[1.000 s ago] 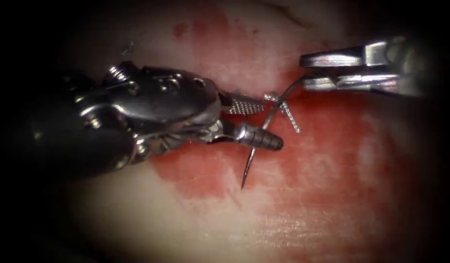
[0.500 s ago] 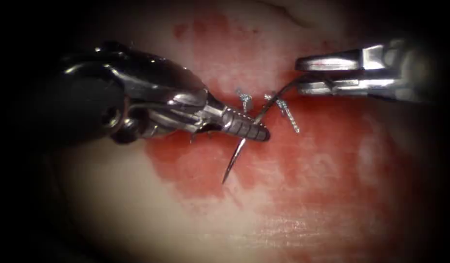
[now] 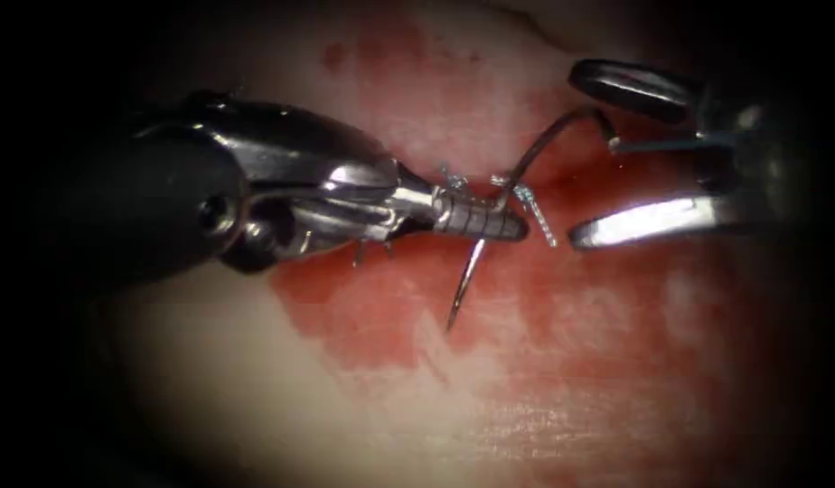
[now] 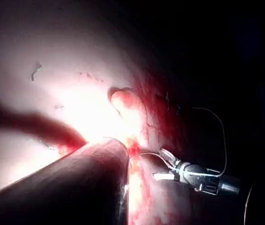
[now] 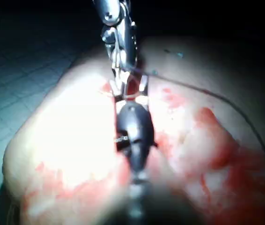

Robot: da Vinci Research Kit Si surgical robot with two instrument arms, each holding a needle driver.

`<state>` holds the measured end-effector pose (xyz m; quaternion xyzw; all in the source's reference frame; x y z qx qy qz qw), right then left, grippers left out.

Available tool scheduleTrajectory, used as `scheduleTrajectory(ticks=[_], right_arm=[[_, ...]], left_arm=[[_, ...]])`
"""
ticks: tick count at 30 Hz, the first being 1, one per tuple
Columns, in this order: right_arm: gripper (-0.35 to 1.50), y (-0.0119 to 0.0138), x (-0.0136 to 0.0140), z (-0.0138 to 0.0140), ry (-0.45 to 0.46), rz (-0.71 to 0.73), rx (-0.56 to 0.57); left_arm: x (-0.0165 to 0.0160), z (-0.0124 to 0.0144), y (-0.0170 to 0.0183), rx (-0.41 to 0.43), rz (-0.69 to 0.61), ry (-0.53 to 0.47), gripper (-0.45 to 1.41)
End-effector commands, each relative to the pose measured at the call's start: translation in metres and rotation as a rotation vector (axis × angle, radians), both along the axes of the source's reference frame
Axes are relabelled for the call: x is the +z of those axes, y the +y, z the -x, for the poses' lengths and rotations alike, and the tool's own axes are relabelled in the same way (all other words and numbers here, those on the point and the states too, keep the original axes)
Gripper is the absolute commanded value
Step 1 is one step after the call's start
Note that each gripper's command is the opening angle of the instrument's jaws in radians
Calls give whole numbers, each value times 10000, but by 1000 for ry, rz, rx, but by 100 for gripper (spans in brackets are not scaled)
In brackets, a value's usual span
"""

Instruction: Wound Closure

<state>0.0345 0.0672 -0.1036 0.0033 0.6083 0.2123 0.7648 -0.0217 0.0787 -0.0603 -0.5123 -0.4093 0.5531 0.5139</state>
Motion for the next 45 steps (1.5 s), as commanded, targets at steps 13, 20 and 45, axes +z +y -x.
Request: scheduleTrajectory(ticks=[13,20,45], right_arm=[[111,-5,7,-2,18,9,232],[103,-7,10,-17,31,24,227],[-35,-10,25,-3,-27,219,-36]], left_arm=[[10,12,-14,-61,40,-18,-35],[10,13,-15,-61,40,-18,-35],[-4,26,-14,-30,348,32,69]])
